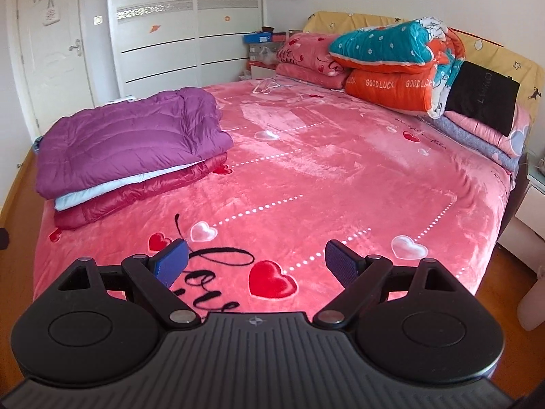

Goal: Fold large clothes

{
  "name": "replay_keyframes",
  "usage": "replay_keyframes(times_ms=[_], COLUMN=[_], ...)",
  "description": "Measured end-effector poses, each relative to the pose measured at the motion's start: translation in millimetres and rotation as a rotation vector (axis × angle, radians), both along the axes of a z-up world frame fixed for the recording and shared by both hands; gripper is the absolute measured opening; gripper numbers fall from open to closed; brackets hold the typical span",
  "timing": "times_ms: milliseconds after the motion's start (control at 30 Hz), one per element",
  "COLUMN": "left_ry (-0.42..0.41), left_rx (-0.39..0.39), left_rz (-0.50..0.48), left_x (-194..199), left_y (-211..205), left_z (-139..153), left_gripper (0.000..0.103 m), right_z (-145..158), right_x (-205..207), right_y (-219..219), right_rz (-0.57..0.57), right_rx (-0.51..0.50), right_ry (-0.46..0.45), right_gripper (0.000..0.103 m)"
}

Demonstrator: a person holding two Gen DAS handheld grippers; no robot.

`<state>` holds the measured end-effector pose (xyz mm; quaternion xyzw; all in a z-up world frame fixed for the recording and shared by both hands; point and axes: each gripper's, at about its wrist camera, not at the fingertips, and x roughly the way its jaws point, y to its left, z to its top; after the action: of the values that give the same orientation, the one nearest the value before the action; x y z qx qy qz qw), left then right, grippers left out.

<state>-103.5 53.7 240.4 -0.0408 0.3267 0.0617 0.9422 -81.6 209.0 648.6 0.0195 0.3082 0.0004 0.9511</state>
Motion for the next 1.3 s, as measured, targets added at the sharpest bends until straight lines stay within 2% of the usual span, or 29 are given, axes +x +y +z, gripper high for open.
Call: replay_keyframes(times_ms=[200,400,633,833,933,1067,1300], left_ry=[0.028,0.008,0.012,0.011,0.01,0.013,0.017], left_rx=[0.015,0.021,0.026,-0.027,-0.027,-0.054,-0.046], left_rz=[-0.006,-0.017,-0.015,-0.072,-0.084,-0.072,-0.073], left_x=[-15,-22,-27,-21,-22,-15,-9], left_y=[-14,-23,-22,-1,13,33,43], left_z=[9,14,17,-3,-8,-11,-16], left_gripper=[0.102,0.102,0.102,0.102,0.102,0.102,0.102], right_z=[12,19,27,19,12,5,-1], right_x=[-12,-14,-15,-20,-19,-23,-22], right_y=[-1,4,12,29,44,66,81], right_rz=[0.03,0.041,0.036,-0.03,-0.052,-0.056,-0.051], right_rx=[0.014,0.022,0.038,0.013,0.013,-0.022,-0.017], right_ry=[0.002,-0.029,-0.025,-0.05,-0.019,-0.027,-0.019], right_gripper=[0.103,0.103,0.103,0.103,0.103,0.103,0.103])
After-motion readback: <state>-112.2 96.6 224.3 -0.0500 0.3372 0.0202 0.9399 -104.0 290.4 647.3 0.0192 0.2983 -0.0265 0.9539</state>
